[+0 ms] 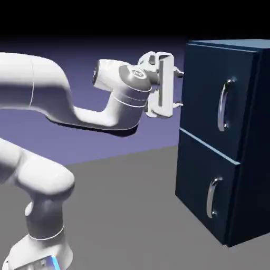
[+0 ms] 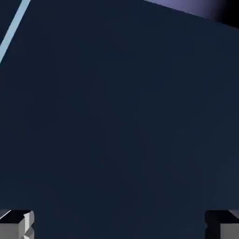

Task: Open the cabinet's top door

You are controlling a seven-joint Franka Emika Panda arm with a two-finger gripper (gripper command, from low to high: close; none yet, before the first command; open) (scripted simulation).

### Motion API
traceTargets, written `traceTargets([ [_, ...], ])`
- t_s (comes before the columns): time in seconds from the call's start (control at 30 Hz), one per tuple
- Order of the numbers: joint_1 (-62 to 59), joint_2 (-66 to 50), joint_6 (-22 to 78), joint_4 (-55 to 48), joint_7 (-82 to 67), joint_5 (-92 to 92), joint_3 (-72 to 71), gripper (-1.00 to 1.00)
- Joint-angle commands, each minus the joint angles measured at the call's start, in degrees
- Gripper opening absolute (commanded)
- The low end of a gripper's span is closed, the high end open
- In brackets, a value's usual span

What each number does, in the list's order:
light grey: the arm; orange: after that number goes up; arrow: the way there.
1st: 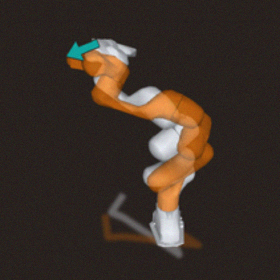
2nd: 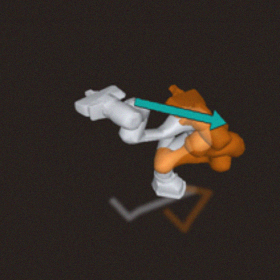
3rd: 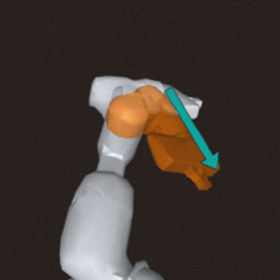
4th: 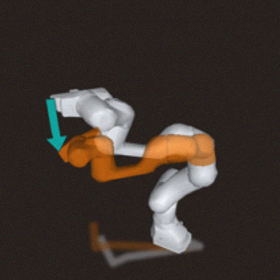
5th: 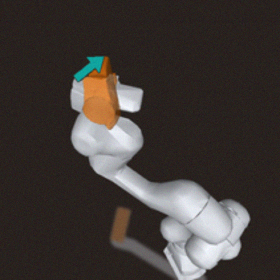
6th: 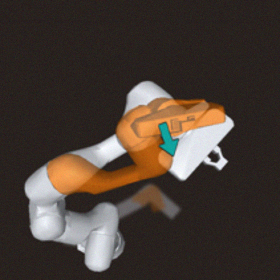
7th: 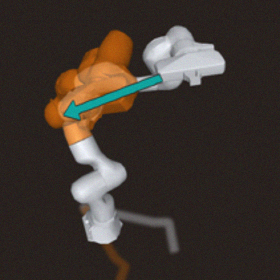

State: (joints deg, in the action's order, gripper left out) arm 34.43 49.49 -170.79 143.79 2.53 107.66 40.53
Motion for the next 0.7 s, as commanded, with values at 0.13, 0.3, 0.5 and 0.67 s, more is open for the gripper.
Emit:
traceTargets([
  [0.13, 3.9, 1.9, 0.4, -2.0, -4.6, 12.5, 4.7, 0.00],
  [0.3, 7.8, 3.9, 0.7, -4.0, -9.2, 24.9, 9.4, 0.00],
  [0.5, 12.5, 6.2, 1.2, -6.4, -14.8, 39.9, 15.0, 0.00],
  [0.67, 16.4, 8.2, 1.6, -8.4, -19.4, 52.3, 19.7, 0.00],
])
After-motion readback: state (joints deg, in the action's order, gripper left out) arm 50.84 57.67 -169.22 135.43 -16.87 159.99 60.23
